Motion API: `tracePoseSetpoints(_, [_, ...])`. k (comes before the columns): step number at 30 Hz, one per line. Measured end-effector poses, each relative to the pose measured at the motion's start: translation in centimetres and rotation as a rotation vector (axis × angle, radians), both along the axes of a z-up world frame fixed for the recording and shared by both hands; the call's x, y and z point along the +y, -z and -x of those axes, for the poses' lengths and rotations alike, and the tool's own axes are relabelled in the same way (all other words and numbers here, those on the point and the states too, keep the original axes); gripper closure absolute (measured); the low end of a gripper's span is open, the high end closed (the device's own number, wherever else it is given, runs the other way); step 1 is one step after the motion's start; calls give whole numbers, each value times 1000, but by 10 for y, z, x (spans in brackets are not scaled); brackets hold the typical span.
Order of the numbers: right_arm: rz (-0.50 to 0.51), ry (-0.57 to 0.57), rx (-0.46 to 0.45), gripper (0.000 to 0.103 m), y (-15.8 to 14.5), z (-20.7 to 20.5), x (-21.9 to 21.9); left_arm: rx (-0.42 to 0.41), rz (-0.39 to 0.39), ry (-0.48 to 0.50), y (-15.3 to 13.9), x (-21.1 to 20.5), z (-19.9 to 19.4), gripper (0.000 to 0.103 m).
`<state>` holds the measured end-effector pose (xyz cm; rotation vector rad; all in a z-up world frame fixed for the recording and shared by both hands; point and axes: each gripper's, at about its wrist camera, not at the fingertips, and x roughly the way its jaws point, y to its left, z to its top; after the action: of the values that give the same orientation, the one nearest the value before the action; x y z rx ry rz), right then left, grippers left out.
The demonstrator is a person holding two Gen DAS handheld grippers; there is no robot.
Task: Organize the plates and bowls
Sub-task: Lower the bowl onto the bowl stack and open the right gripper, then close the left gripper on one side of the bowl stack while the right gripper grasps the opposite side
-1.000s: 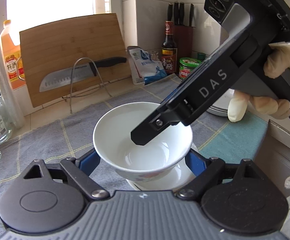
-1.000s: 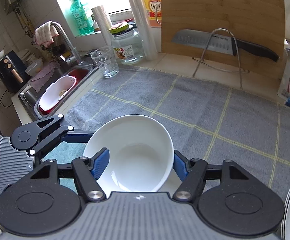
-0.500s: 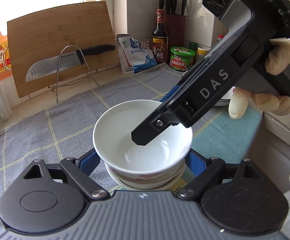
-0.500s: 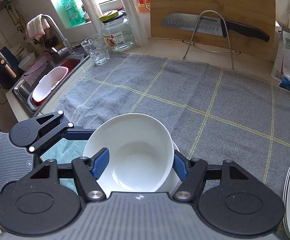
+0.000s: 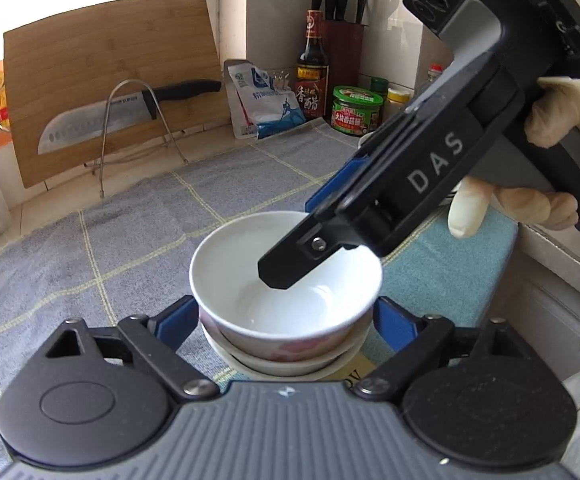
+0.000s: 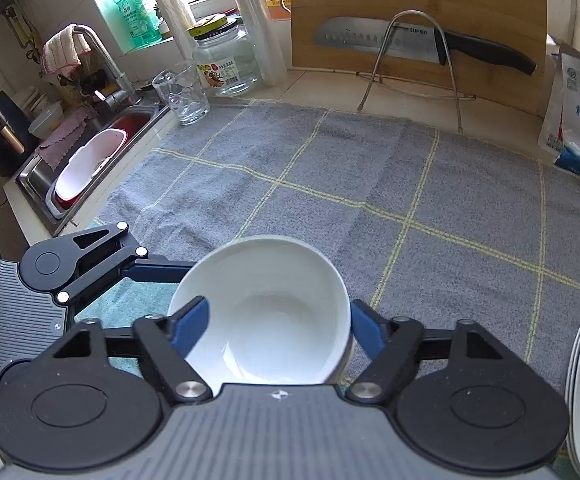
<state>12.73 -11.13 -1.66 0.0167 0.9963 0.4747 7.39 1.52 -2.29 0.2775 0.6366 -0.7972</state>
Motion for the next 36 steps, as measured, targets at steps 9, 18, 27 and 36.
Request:
tracePoseSetpoints(9, [38,-33,-100,0,-13,11,2,-40,53,4,-6,16,7,2])
tracePoseSetpoints(18, [145,-79,-214,0,-23,33,12,11,118,108,-4,34,13,1])
tracePoseSetpoints(27, [224,-73,-259,0,-15,63,14,-12,36,104,13,41,12,1])
tracePoseSetpoints(36, [380,-114,-225,0,24,81,21,-2,-20,106,35,41,-3,1])
